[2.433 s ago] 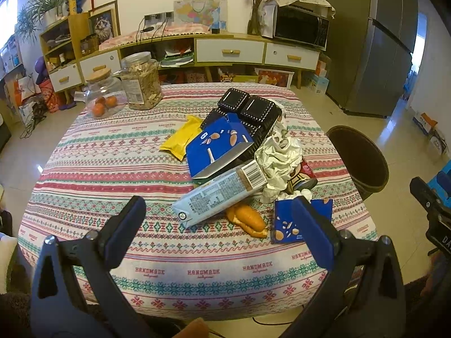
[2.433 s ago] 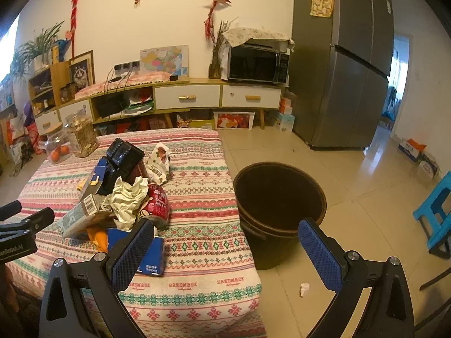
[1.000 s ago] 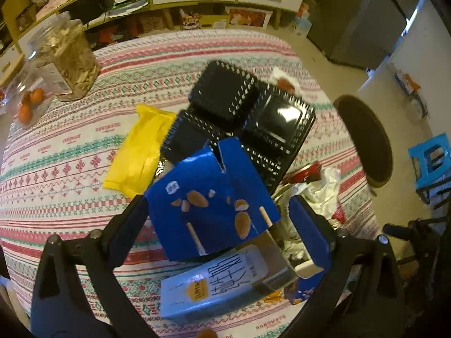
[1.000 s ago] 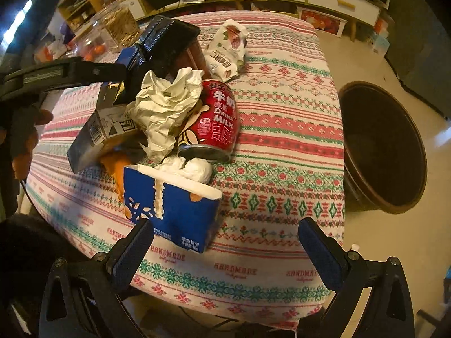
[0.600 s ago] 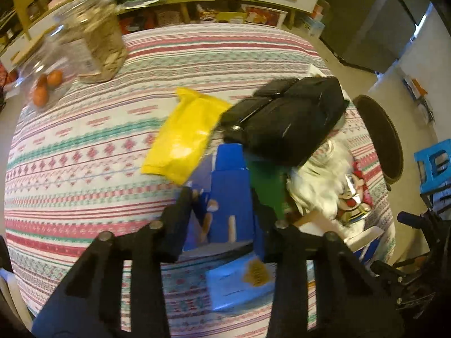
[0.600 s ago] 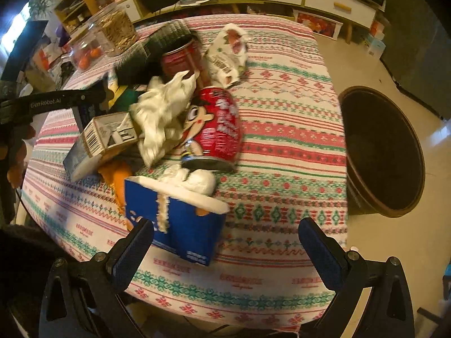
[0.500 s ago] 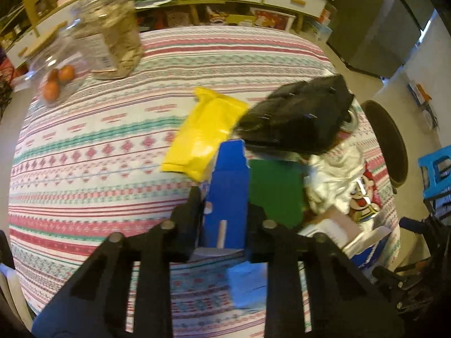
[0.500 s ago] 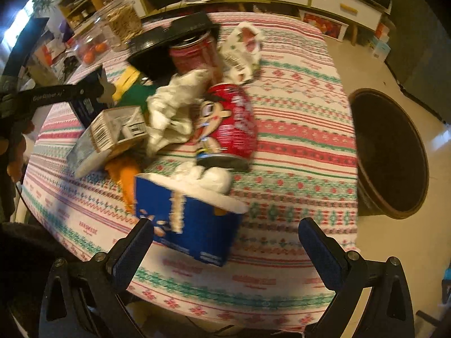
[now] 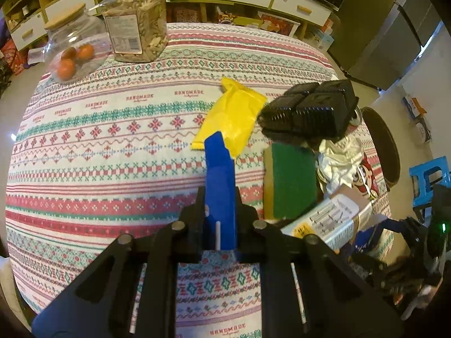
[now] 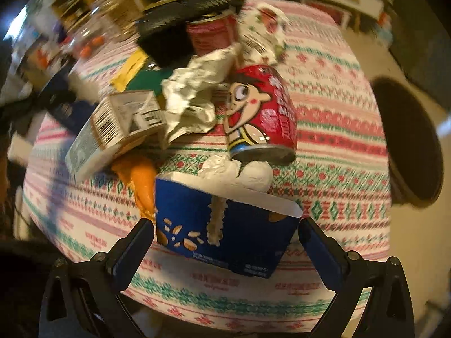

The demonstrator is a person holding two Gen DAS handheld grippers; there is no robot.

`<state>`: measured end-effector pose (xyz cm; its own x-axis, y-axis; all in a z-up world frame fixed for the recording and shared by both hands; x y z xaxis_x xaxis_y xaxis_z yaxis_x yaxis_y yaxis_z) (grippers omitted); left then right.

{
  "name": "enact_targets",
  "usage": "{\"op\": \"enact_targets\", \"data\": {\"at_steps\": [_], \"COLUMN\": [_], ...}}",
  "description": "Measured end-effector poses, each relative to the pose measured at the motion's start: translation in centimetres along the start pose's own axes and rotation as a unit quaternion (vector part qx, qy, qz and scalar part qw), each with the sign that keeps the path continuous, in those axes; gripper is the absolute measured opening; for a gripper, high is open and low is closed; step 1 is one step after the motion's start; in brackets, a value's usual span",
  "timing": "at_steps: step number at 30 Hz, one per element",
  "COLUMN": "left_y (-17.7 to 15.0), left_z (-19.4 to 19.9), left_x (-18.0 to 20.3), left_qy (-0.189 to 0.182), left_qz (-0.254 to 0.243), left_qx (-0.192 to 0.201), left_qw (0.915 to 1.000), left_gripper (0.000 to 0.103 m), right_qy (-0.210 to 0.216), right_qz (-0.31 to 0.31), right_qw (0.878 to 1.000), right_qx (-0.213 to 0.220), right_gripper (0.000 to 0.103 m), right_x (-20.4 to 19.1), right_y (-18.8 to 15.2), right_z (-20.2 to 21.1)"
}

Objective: Collect trash
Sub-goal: 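Reach the right tool to the blue almond snack box and grasp it, then carry the blue box with the right tool over the brown trash bin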

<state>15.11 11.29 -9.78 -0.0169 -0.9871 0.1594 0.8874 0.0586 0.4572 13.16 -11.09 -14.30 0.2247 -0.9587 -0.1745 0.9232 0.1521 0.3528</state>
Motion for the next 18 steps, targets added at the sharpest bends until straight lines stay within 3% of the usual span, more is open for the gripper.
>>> {"op": "enact_targets", "data": {"at_steps": [7,9,11,18], "left_y": [-0.7,-0.7,-0.6,0.3], "left_z": [0.9,1.4,2.1,4.4], "left_x": [0.5,0.6,0.7,1.8], "left_qy": [-0.009,-0.013,-0.015,-0.035], "left_qz": [0.002,0.003,0.005,0.005], "left_qx": [0.008,0.016,0.029,0.066], "left_qw": [0.9999,0.9998,0.9995,0.9972], "left_gripper": [0.016,0.016,0.016,0.016], "right_qy": [-0.018,-0.016,-0.013,0.003], "right_qz": [-0.027,-0.033,-0.034,-0.042], "right_qw": [0.999,0.999,0.999,0.998], "right_qx": [0.006,0.007,0.009,0.037], "right_gripper": [0.103,0.097,0.097,0.097], "right_x": [0.3,0.2,0.2,1.2], "right_y": [0.7,0.8,0.9,1.2], "right_z": [-1.1,-1.1,-0.9,2.3]}}
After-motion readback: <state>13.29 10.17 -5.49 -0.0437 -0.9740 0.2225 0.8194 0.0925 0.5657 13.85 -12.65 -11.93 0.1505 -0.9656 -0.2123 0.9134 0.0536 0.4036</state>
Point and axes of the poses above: each gripper's, at about its wrist camera, not at the fingertips, and z roughly against the way its jaws point, x to its right, y to its top, the point moved 6 cm from there along -z, roughly the way its jaws point, and after that the axes turned 3 degrees about x, right-handed, at the moved point
